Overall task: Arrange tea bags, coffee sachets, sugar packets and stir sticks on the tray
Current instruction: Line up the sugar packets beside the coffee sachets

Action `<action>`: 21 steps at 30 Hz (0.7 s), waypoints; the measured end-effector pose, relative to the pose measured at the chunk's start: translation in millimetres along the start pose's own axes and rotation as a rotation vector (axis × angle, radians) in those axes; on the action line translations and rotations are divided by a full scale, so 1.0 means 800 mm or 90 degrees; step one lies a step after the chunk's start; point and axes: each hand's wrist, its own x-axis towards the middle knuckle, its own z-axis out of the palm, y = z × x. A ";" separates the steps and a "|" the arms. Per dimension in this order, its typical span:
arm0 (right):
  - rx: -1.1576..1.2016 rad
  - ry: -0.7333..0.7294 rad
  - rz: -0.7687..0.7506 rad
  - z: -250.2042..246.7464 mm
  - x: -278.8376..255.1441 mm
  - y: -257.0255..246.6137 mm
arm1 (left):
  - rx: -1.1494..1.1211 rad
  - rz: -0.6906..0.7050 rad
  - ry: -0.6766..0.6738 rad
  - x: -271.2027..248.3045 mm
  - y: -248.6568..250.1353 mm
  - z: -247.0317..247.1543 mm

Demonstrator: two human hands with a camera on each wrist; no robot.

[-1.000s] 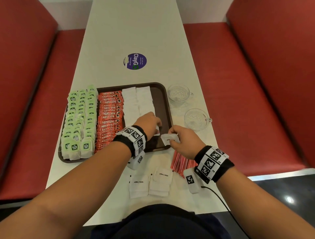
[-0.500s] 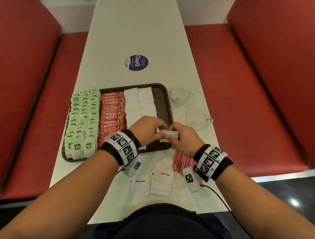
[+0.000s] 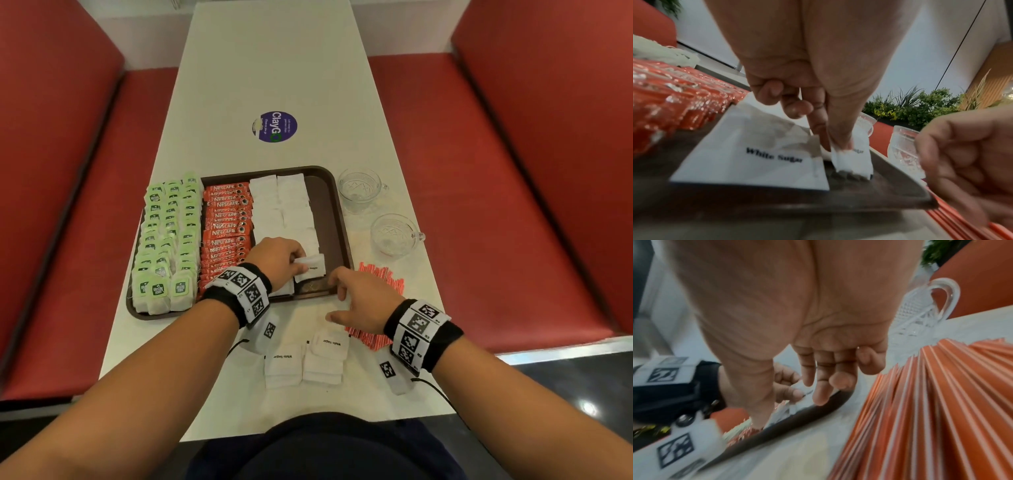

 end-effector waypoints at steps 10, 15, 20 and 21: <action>-0.215 -0.118 -0.061 0.024 -0.008 -0.023 | 0.067 0.012 0.036 0.010 0.006 0.002; -0.197 -0.131 -0.039 0.032 -0.011 -0.027 | 0.150 0.074 -0.010 0.003 0.024 0.009; -0.206 -0.159 -0.040 0.037 -0.011 -0.031 | 0.183 0.073 -0.029 -0.007 0.030 0.005; -0.216 -0.165 -0.046 0.036 -0.012 -0.032 | 0.179 0.082 -0.026 -0.012 0.031 0.002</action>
